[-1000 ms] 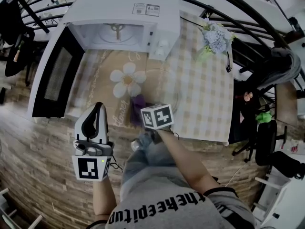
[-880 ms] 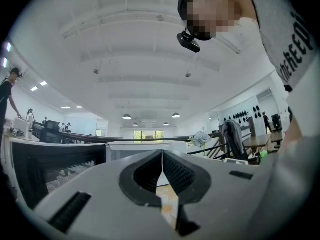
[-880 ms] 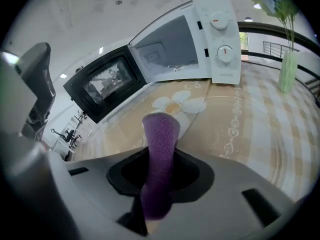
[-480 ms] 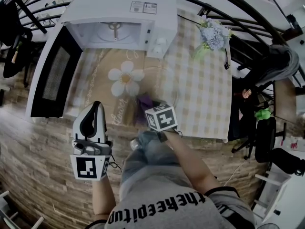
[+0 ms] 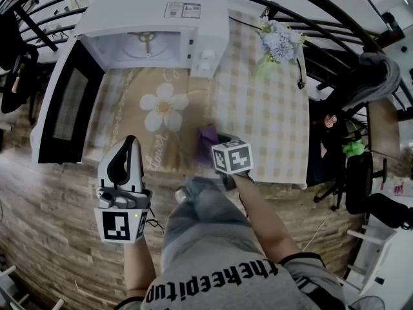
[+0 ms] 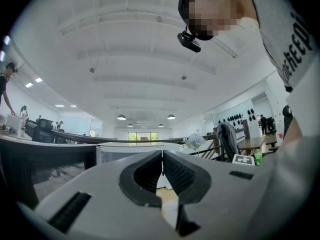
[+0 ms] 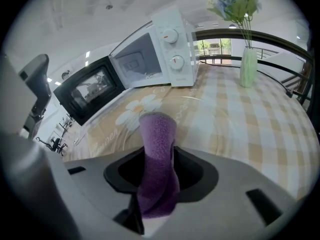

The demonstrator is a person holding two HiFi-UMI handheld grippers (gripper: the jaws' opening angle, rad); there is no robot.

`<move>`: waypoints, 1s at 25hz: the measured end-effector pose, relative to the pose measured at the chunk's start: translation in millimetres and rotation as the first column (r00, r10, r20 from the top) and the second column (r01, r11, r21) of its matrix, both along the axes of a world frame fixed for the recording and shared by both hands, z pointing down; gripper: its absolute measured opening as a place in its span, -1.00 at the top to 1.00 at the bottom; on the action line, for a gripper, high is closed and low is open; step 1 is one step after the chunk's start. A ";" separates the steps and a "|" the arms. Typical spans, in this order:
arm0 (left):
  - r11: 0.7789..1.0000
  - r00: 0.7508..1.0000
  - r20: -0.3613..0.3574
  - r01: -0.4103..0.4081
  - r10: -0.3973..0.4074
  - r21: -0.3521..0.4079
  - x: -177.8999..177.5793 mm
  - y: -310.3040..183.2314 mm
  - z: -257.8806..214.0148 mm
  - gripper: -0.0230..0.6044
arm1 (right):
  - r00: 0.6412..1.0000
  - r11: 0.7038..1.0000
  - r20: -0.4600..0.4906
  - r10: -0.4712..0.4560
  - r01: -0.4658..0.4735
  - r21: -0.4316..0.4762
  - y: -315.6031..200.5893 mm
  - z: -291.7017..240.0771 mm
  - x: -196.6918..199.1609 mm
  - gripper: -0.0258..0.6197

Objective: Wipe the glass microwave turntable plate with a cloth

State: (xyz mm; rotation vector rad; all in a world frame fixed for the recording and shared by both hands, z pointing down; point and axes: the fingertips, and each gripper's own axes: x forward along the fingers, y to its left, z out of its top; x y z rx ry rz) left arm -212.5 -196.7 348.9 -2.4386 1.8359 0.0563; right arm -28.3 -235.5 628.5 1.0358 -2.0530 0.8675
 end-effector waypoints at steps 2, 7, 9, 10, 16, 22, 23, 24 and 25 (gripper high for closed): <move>1.000 1.000 0.001 -0.006 0.006 0.002 2.1 -0.6 -0.4 0.89 | 1.000 1.000 0.013 0.026 -0.026 -0.011 -0.9 1.1 7.9 0.38; 1.000 1.000 -0.002 -0.014 0.014 0.006 4.2 -2.9 -1.1 0.89 | 0.999 0.999 -0.013 0.037 -0.037 0.010 -3.3 -0.8 21.6 0.54; 1.000 1.000 -0.003 -0.017 0.017 0.007 5.2 -3.5 -1.2 0.89 | 0.999 0.999 -0.030 0.036 -0.036 0.018 -4.0 -0.7 26.5 0.55; 1.000 1.000 -0.003 -0.018 0.018 0.008 5.6 -3.6 -1.1 0.89 | 0.999 0.999 -0.034 0.040 -0.040 0.020 -4.3 -0.5 29.3 0.55; 1.000 1.000 -0.004 -0.022 0.022 0.002 4.1 -2.0 1.5 0.89 | 0.995 0.996 -0.058 0.086 -0.085 0.024 -6.1 -1.0 49.4 0.56; 1.000 1.000 -0.009 -0.027 0.027 0.007 4.1 -2.9 -0.5 0.89 | 0.986 0.989 -0.089 0.143 -0.140 0.038 -9.1 -1.4 75.2 0.57; 1.000 1.000 -0.009 -0.028 0.028 0.006 4.2 -2.9 -0.3 0.89 | 0.984 0.988 -0.092 0.150 -0.147 0.040 -9.5 -1.3 78.9 0.57; 1.000 1.000 -0.010 -0.029 0.029 0.005 4.1 -2.9 -0.1 0.89 | 0.983 0.987 -0.090 0.158 -0.155 0.040 -9.9 -1.0 82.0 0.57; 1.000 1.000 -0.010 -0.030 0.030 0.004 4.0 -2.8 0.1 0.89 | 0.982 0.986 -0.086 0.166 -0.164 0.038 -10.1 -0.6 84.5 0.57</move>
